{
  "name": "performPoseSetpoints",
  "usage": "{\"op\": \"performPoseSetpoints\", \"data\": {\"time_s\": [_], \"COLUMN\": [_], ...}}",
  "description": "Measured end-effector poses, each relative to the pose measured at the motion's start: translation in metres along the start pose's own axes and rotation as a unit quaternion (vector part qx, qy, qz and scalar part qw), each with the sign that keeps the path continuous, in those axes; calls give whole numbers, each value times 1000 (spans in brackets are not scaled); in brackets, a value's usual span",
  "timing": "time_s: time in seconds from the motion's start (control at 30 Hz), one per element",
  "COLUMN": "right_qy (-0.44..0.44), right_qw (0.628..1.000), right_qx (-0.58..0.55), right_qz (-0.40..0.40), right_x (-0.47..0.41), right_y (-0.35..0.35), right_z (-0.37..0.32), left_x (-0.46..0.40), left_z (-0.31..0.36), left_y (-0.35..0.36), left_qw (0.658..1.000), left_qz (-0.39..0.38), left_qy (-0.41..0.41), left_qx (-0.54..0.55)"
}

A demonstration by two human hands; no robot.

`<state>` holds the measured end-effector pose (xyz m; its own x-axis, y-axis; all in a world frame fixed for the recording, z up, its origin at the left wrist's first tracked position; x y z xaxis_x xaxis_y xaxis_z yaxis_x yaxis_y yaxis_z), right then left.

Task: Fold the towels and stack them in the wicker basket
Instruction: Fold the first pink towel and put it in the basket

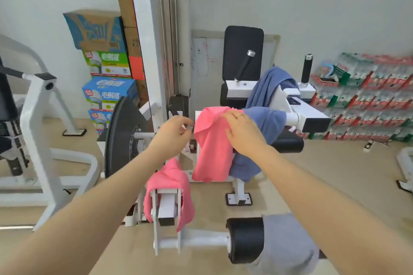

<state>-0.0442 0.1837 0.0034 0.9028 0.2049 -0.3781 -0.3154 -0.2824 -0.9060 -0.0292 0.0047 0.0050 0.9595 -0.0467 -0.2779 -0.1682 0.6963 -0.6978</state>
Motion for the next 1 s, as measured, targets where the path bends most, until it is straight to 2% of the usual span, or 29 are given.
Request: {"op": "performPoseSetpoints", "data": {"time_s": [0.2,0.4,0.5,0.53,0.6,0.67,0.73,0.8,0.9,1.0], "right_qy": [-84,-112,-129,-118,-61,-11,-15,-38,-47,12], "right_qw": [990,983,983,988,996,962,923,903,899,892], "right_qx": [96,121,117,89,-59,-241,-335,-371,-367,-383], "right_qz": [-67,-75,-53,-39,37,126,189,213,234,238], "right_x": [-62,-94,-94,-93,-87,-77,-61,-42,-3,45], "right_y": [43,42,34,30,12,-18,-52,-81,-104,-108], "right_z": [15,13,5,1,-9,-23,-43,-65,-87,-88], "left_x": [-51,-61,-59,-56,-48,-33,-13,7,39,73], "left_z": [-16,-19,-19,-16,-9,3,20,36,55,66], "left_y": [9,14,12,11,8,-1,-14,-28,-45,-49], "left_qw": [999,999,999,999,997,989,977,968,956,953], "left_qz": [10,-10,-16,-15,-9,31,87,128,158,113], "left_qy": [-44,-27,-30,-28,-15,3,22,50,96,107], "left_qx": [1,-15,2,20,81,147,192,212,229,260]}}
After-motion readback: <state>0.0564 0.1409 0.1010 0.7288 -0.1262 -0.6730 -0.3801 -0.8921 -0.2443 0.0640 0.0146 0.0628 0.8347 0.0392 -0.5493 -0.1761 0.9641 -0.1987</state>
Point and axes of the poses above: each hand's wrist, its own x-axis away from the middle knuckle, its own y-axis out of the palm, z = x × y, the point moved 3 cm from there along -x, towards the middle knuckle, and after that the axes turned 9 degrees about z, right-handed, at the moved point
